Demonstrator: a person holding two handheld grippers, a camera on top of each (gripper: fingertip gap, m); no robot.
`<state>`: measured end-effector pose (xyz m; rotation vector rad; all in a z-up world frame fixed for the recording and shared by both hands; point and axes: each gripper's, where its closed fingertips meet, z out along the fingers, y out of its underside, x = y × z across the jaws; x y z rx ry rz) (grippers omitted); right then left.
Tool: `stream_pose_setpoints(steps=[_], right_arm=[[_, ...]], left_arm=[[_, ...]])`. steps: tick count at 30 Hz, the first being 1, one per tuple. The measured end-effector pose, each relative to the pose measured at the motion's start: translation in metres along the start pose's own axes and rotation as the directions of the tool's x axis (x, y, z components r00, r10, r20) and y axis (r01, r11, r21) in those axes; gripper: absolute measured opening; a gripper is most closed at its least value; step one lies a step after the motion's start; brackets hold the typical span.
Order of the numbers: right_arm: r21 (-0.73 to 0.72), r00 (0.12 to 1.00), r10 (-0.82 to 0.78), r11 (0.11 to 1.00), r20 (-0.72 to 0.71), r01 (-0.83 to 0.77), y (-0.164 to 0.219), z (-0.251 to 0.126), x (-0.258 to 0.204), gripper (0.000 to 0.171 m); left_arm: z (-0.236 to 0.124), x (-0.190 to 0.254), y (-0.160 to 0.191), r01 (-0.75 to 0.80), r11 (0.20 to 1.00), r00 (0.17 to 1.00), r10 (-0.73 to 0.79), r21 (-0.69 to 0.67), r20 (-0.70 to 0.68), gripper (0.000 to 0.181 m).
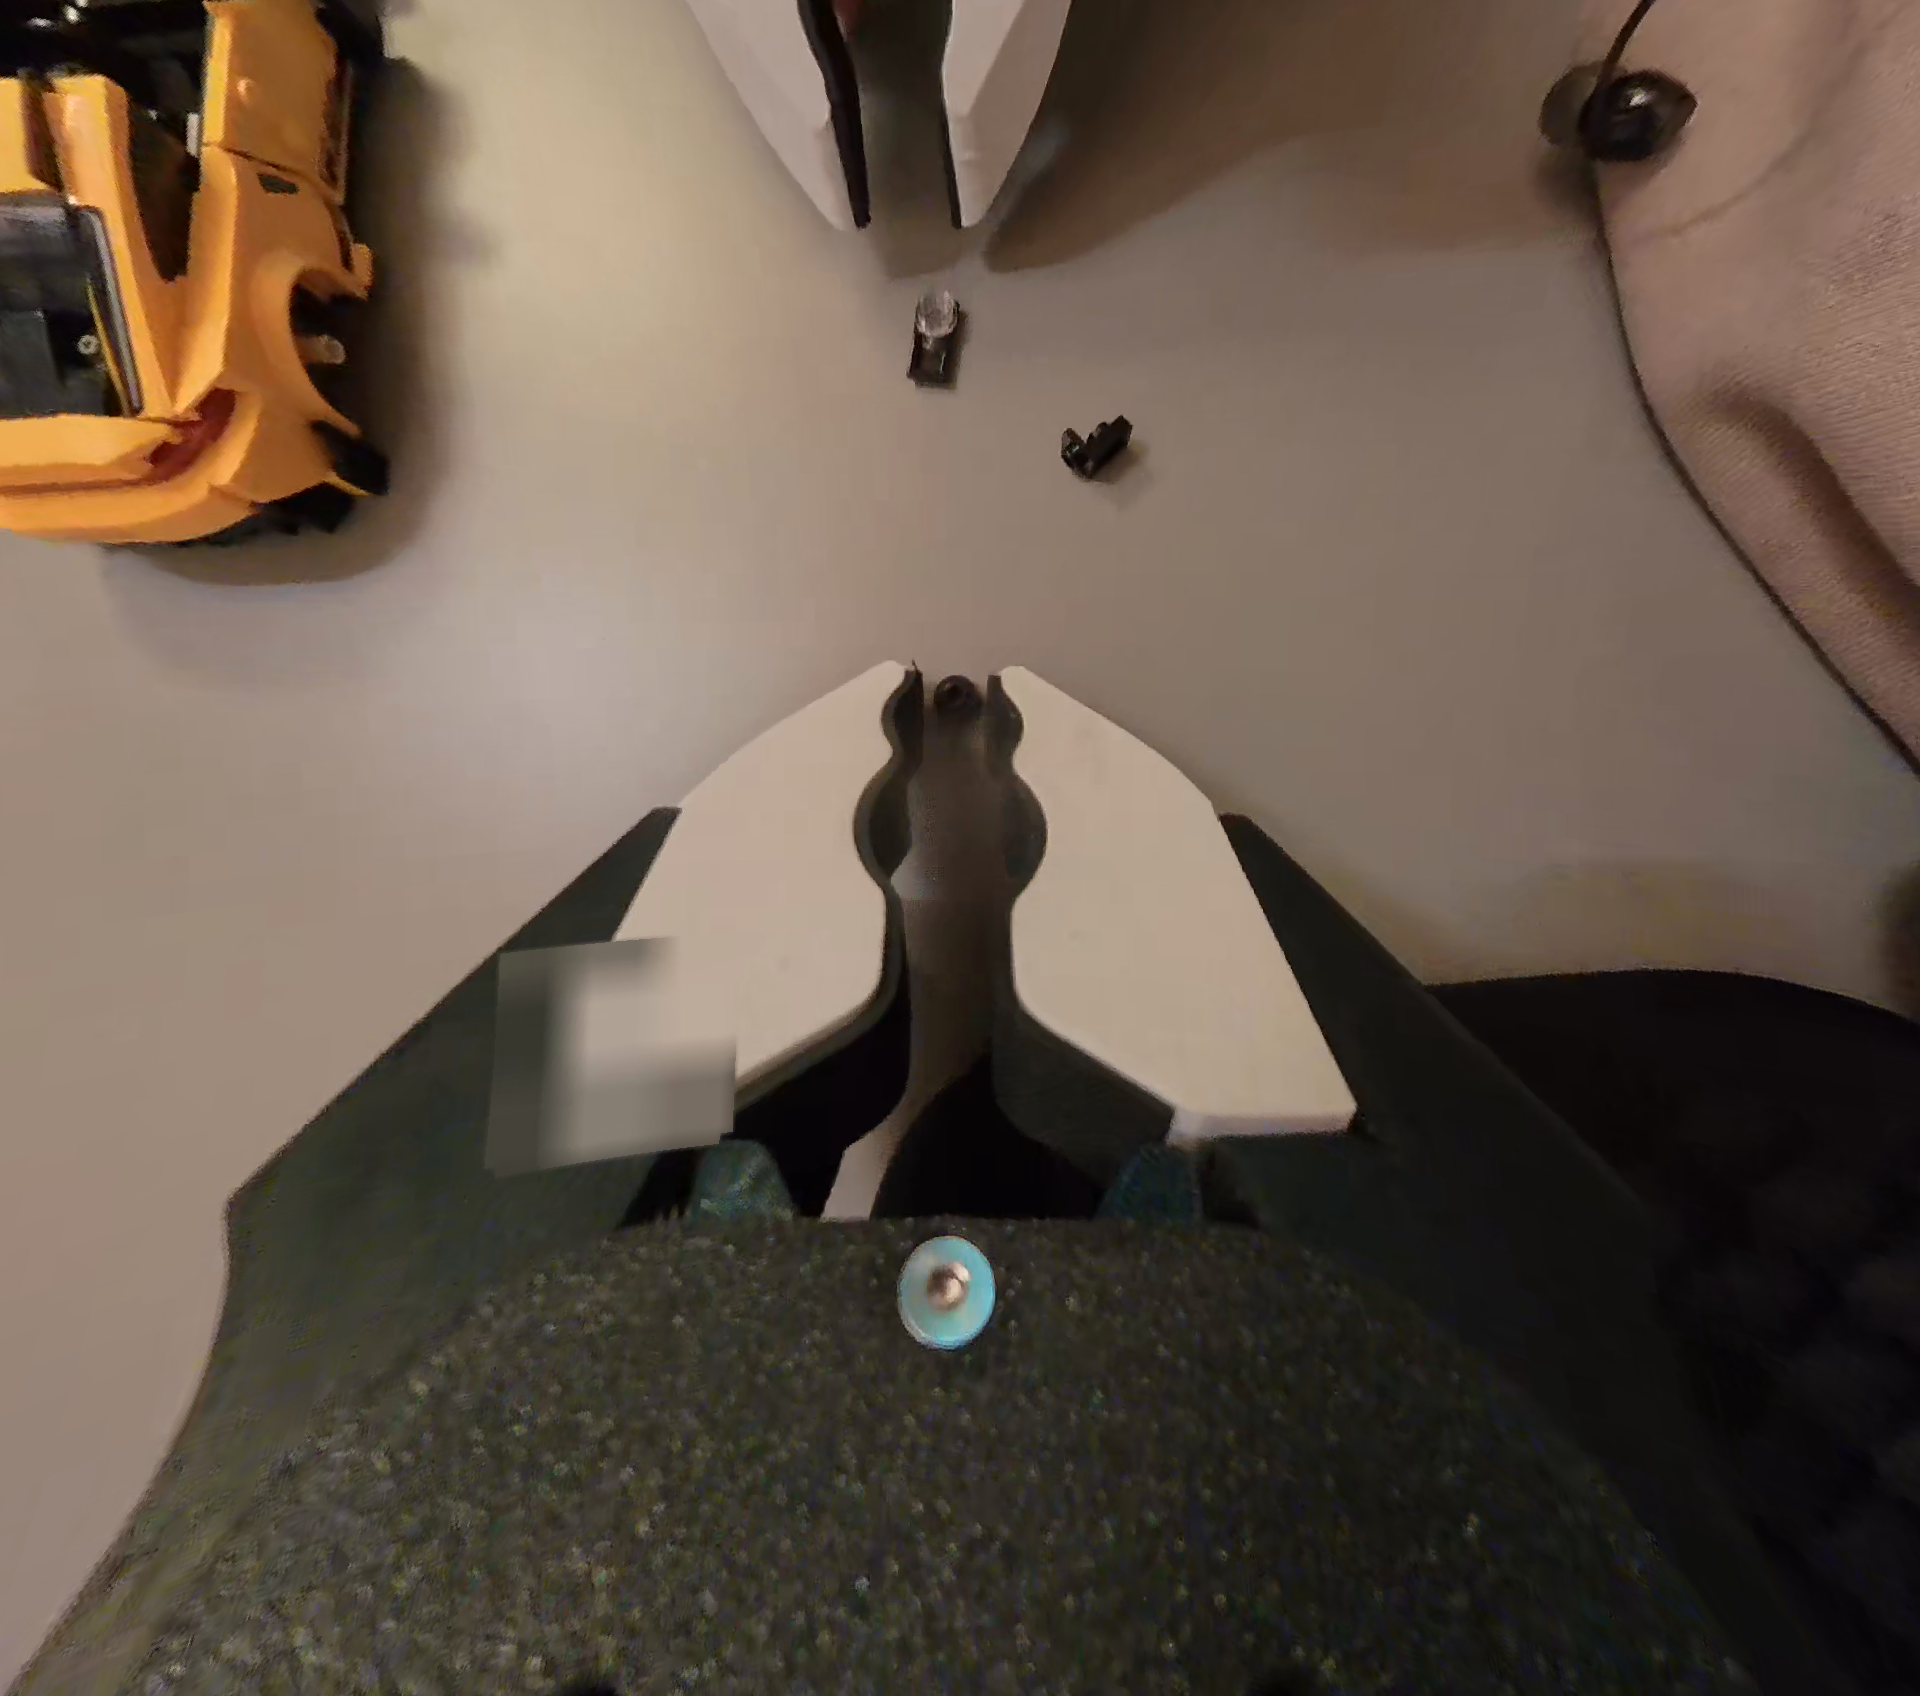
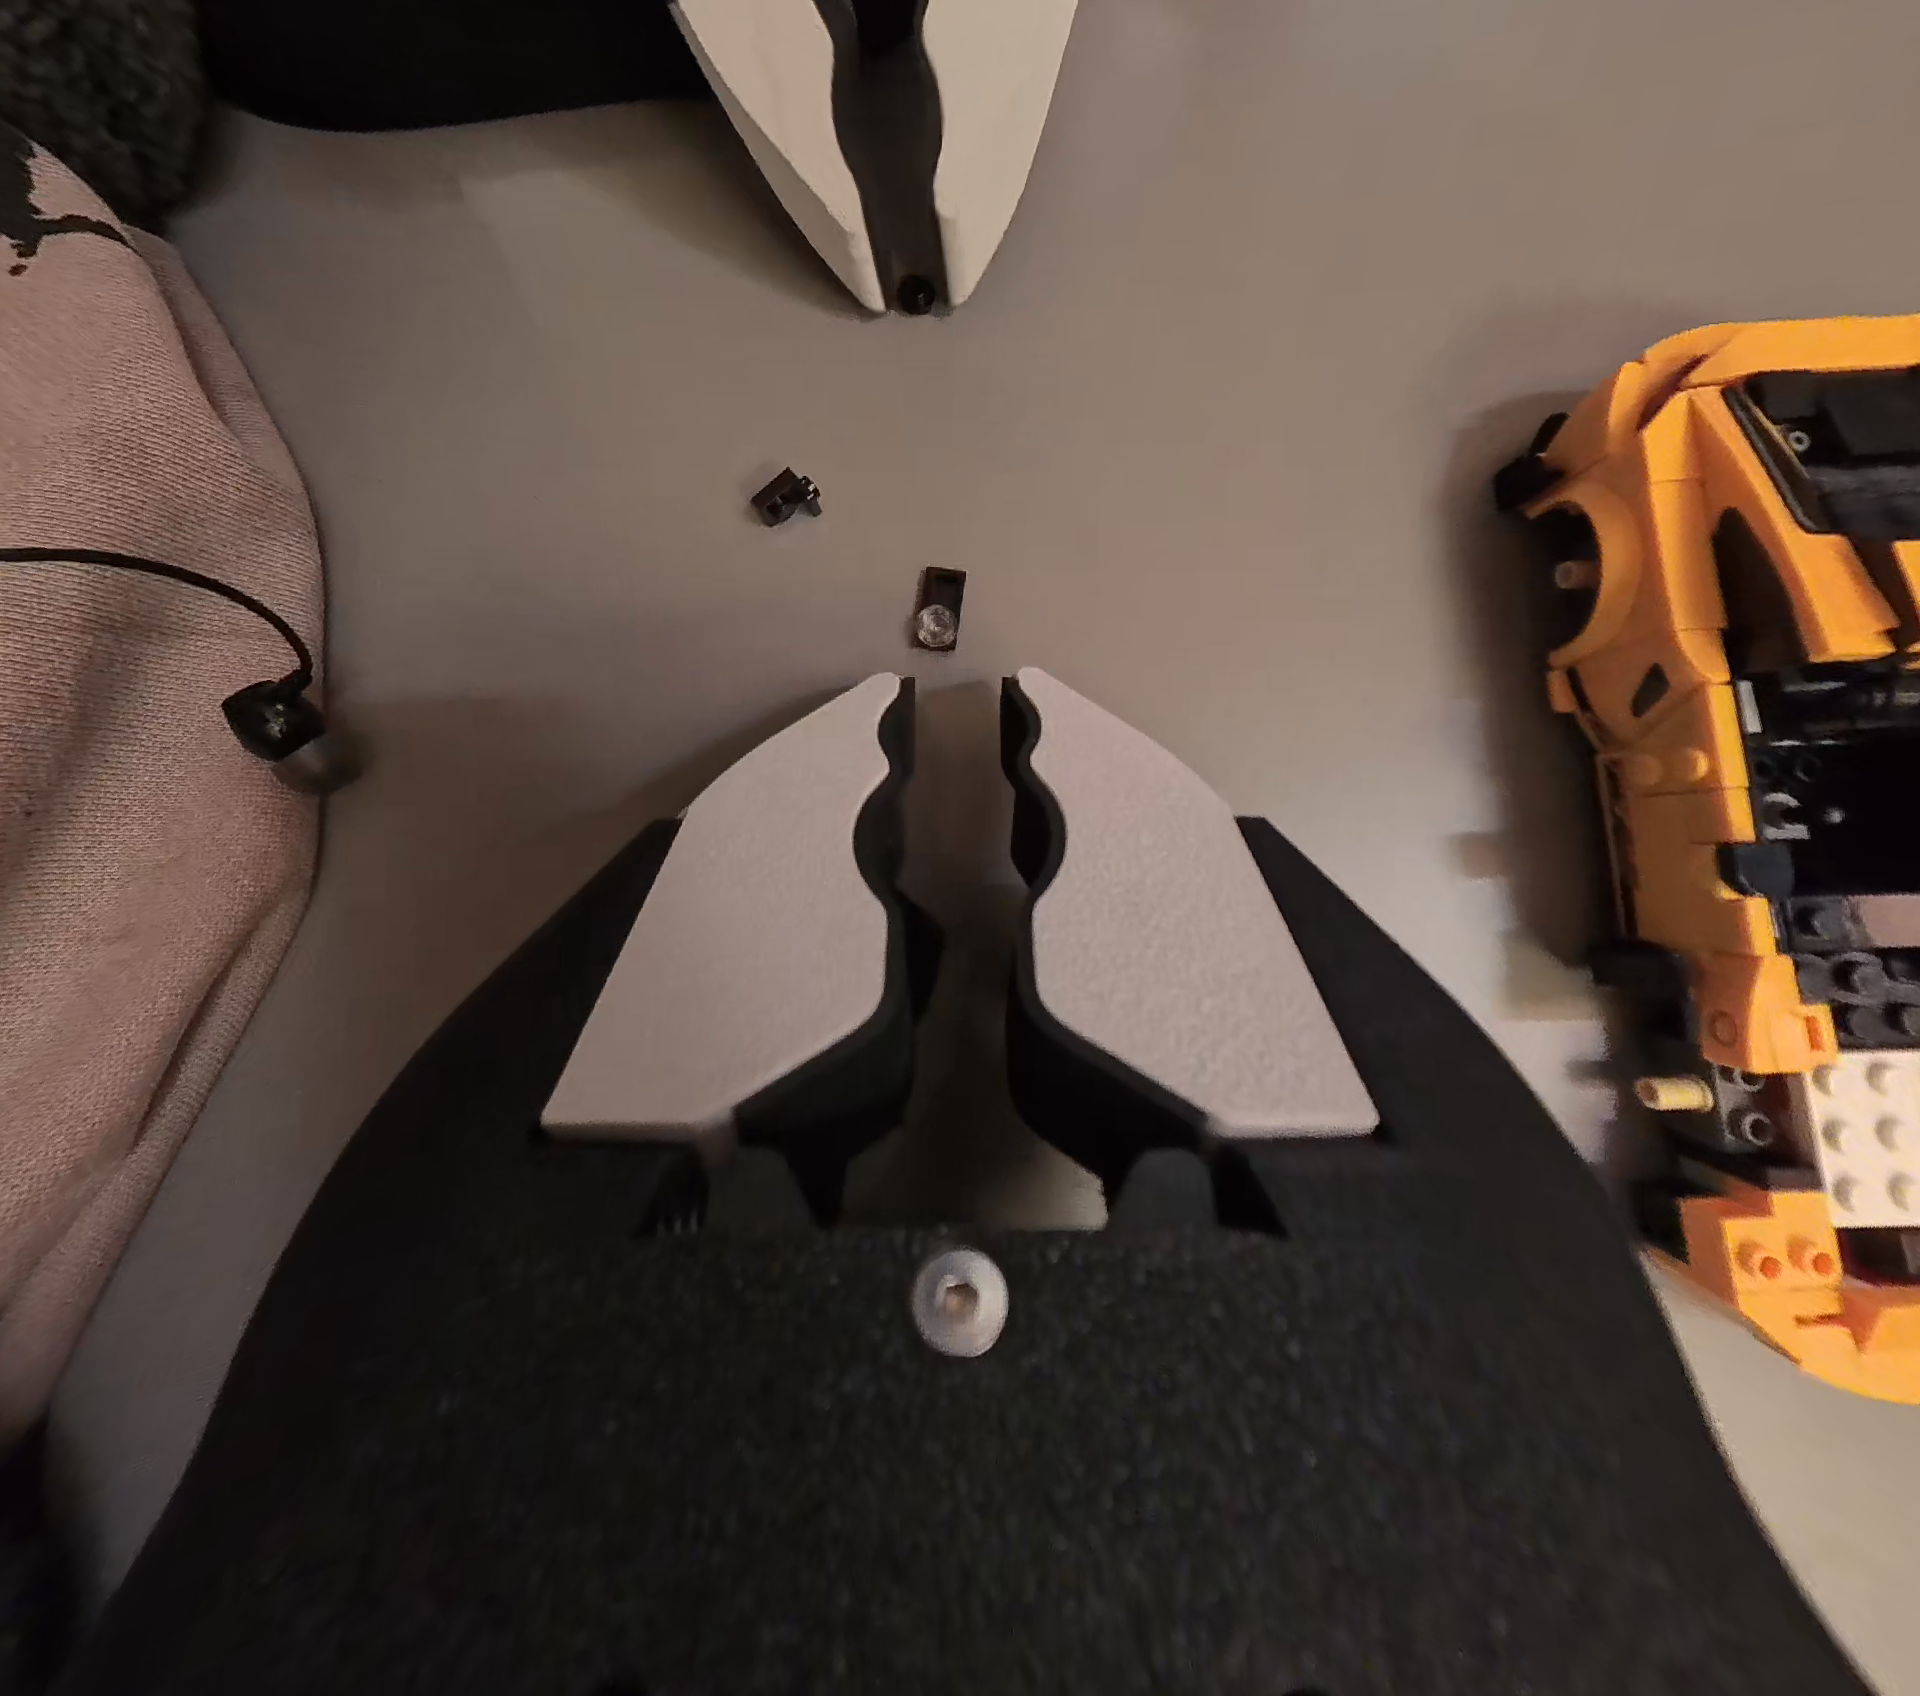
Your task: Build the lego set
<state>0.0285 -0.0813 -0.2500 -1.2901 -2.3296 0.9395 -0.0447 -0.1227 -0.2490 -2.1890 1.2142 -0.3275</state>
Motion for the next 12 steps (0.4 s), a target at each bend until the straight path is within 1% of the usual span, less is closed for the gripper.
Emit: stream_pose_setpoints(steps=[2, 4, 6, 7, 8, 9, 10, 11, 12], right_arm=[[0.025, 1.000, 0.000, 1.000, -0.005, 0.000, 0.001, -0.001, -0.001, 0.015], [0.084, 1.000, -0.006, 0.996, -0.008, 0.006, -0.004, -0.006, -0.001, 0.015], [0.173, 1.000, -0.014, 0.985, -0.027, 0.018, -0.014, -0.017, 0.000, 0.015], [0.227, 0.999, -0.023, 0.973, -0.044, 0.032, -0.022, -0.025, 0.001, 0.015], [0.282, 0.997, -0.033, 0.958, -0.072, 0.052, -0.032, -0.033, 0.002, 0.015], [0.329, 0.993, -0.043, 0.941, -0.107, 0.076, -0.043, -0.043, 0.004, 0.016], [0.372, 0.987, -0.050, 0.922, -0.154, 0.104, -0.050, -0.049, 0.007, 0.016], [0.410, 0.978, -0.057, 0.902, -0.199, 0.136, -0.058, -0.056, 0.009, 0.016], [0.442, 0.967, -0.061, 0.881, -0.249, 0.170, -0.065, -0.063, 0.012, 0.016]], left_arm=[[0.002, -0.002, -0.002, 0.013, 1.000, 1.000, -0.013, 0.007, -0.001, 0.007], [0.002, -0.006, -0.005, 0.084, 0.995, 0.996, -0.084, 0.043, -0.012, 0.007], [-0.002, -0.015, -0.017, 0.204, 0.969, 0.979, -0.200, 0.140, -0.041, 0.007], [-0.008, -0.019, -0.029, 0.274, 0.938, 0.962, -0.263, 0.214, -0.078, 0.007], [-0.016, -0.022, -0.042, 0.357, 0.888, 0.934, -0.328, 0.290, -0.144, 0.007], [-0.024, -0.025, -0.056, 0.446, 0.821, 0.894, -0.384, 0.357, -0.233, 0.007], [-0.033, -0.028, -0.070, 0.536, 0.737, 0.841, -0.423, 0.411, -0.336, 0.007], [-0.042, -0.031, -0.083, 0.626, 0.638, 0.775, -0.447, 0.448, -0.446, 0.006], [-0.050, -0.036, -0.093, 0.715, 0.529, 0.694, -0.458, 0.457, -0.556, 0.007]])
